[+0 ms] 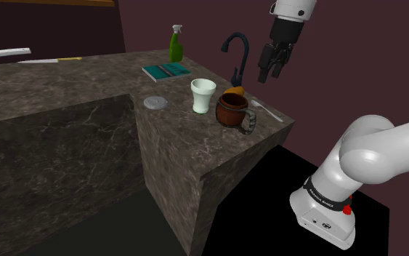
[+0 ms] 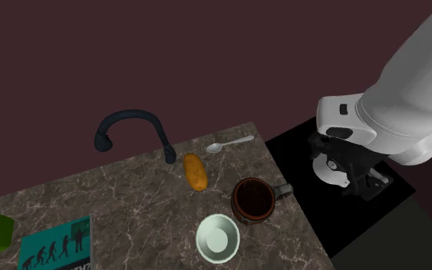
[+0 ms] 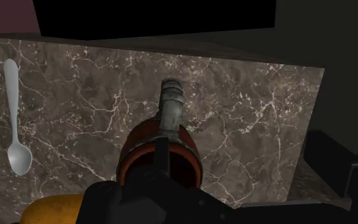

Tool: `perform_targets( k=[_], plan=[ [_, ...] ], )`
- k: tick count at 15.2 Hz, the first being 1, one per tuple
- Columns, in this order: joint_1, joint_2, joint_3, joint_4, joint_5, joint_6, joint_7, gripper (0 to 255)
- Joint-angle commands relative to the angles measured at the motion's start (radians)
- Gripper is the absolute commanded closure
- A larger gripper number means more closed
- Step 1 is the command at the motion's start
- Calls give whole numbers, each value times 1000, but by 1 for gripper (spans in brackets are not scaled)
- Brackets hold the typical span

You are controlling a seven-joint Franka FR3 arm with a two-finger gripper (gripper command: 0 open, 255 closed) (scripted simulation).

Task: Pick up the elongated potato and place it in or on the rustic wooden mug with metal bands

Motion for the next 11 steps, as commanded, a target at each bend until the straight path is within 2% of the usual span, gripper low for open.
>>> perform_targets(
  k=[1,6,11],
  plan=[
    [0,0,0,0,0,0,0,0],
    [16,29,-136,-50,-104,63,-292,0],
    [37,121,-273,-49,-197,147,-579,0]
  ],
)
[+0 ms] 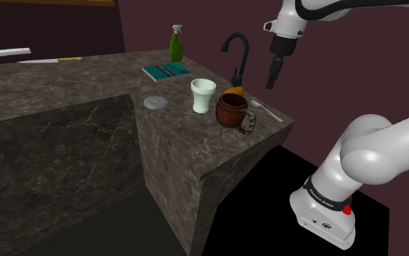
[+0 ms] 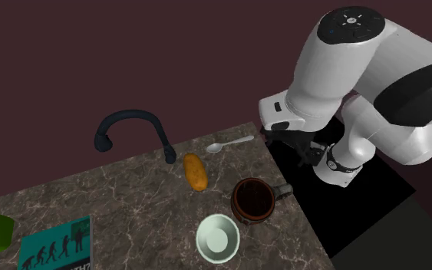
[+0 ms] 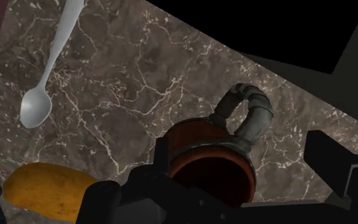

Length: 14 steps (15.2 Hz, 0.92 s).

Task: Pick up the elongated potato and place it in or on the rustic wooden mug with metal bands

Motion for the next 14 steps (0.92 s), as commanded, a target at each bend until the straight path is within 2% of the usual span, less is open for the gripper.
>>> perform_targets(
  k=[1,5,8,11,14],
  plan=[
    [8,45,-57,9,-36,36,-126,0],
    [39,166,-160,54,-77,115,-354,0],
    [68,275,-233,106,-84,175,-527,0],
    [100,397,-297,171,-63,230,-706,0],
    [125,530,-347,249,-15,279,-891,0]
  ],
)
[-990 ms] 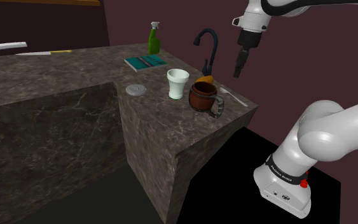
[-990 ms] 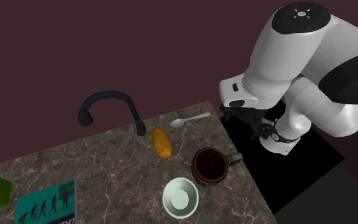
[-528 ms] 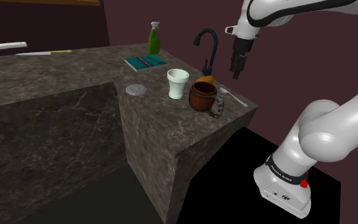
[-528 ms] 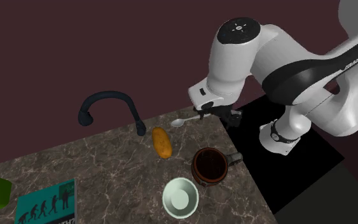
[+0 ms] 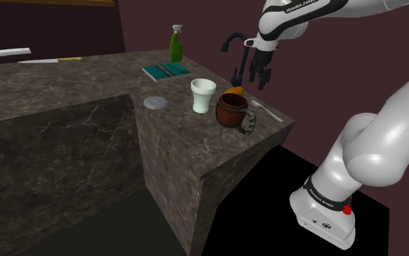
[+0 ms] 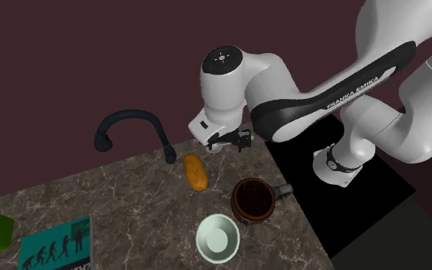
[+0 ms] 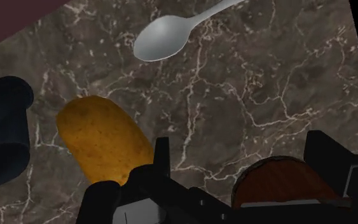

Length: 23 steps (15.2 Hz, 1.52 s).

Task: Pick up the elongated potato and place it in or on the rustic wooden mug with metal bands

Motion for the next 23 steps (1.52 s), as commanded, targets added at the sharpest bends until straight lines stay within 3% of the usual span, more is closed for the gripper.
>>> perform_targets(
  k=[1,4,9,17,23],
  plan=[
    [12,86,-29,52,35,28,-133,0],
    [13,227,-46,145,111,60,-319,0],
    [-32,446,-12,318,227,81,-590,0],
    [-48,495,4,271,259,170,-611,0],
    [-48,495,4,271,259,170,-611,0]
  ],
)
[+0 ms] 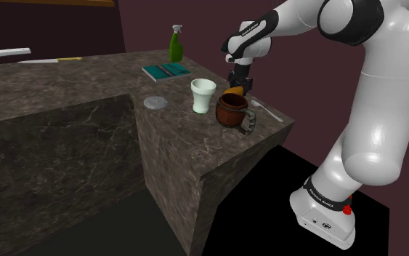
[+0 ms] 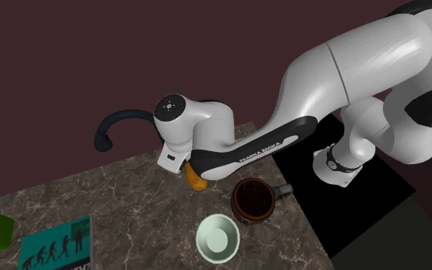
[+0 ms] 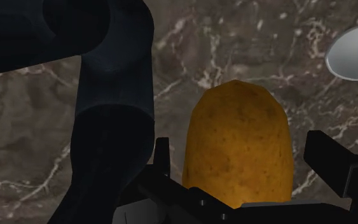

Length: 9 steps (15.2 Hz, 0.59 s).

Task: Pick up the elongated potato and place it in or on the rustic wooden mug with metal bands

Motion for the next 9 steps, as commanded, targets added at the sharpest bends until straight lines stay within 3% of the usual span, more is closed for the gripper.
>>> perform_targets(
  k=[1,2,3,9],
  plan=[
    [-1,1,-1,-1,0,0,0,0],
    [-1,1,-1,-1,0,0,0,0],
    [-1,1,-1,-1,0,0,1,255],
    [0,0,0,-3,0,2,1,255]
  ],
)
